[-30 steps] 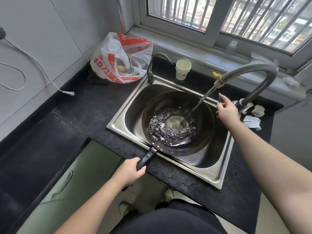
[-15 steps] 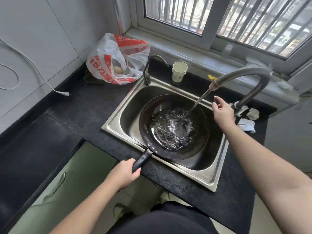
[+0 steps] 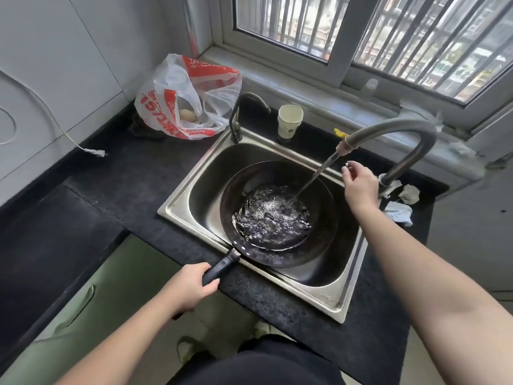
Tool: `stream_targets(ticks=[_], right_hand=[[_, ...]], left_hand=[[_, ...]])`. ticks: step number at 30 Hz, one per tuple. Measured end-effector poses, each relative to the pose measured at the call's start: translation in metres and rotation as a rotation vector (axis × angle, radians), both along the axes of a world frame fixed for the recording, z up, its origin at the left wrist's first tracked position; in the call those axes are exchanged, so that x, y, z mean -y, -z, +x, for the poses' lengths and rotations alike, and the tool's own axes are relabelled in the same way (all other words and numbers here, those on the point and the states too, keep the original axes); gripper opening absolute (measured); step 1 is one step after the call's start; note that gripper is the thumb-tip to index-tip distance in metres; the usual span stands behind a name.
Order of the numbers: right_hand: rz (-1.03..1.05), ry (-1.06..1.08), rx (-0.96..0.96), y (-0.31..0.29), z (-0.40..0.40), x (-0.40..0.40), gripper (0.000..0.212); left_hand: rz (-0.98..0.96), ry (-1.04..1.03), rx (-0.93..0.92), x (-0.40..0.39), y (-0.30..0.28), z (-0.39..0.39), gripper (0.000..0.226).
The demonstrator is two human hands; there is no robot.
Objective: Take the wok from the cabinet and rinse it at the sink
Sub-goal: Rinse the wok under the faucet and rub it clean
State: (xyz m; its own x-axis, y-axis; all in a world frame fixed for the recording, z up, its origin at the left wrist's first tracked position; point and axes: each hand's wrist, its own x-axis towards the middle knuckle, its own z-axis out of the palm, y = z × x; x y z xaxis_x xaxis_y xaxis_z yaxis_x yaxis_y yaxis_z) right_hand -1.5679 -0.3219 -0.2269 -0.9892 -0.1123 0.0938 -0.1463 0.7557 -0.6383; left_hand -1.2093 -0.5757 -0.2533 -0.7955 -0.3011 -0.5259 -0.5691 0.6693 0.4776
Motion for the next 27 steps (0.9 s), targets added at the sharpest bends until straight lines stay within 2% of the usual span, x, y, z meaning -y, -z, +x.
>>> stream_targets(ticks=[7,13,17,27], right_hand=[[-0.052,-0.007,0.010,0.005,-0.003,-0.006,0.031],[-0.067,0.001,0.027,0.007,-0.005,-0.005,0.031],[-0.073,0.002,0.018,0.006,-0.006,-0.005,0.030],[-0.076,0.004,0.039,0.000,-0.003,-0.004,0.029]], left_hand=[[0.058,-0.037,0.045,-0.001,-0.010,-0.007,0.028],[-0.040,0.009,0.083,-0.010,-0.014,-0.007,0.024],[-0.066,-0.007,0.046,-0.012,-0.010,-0.001,0.025],[0.137,-0.145,-0.026,-0.010,-0.005,0.006,0.021]])
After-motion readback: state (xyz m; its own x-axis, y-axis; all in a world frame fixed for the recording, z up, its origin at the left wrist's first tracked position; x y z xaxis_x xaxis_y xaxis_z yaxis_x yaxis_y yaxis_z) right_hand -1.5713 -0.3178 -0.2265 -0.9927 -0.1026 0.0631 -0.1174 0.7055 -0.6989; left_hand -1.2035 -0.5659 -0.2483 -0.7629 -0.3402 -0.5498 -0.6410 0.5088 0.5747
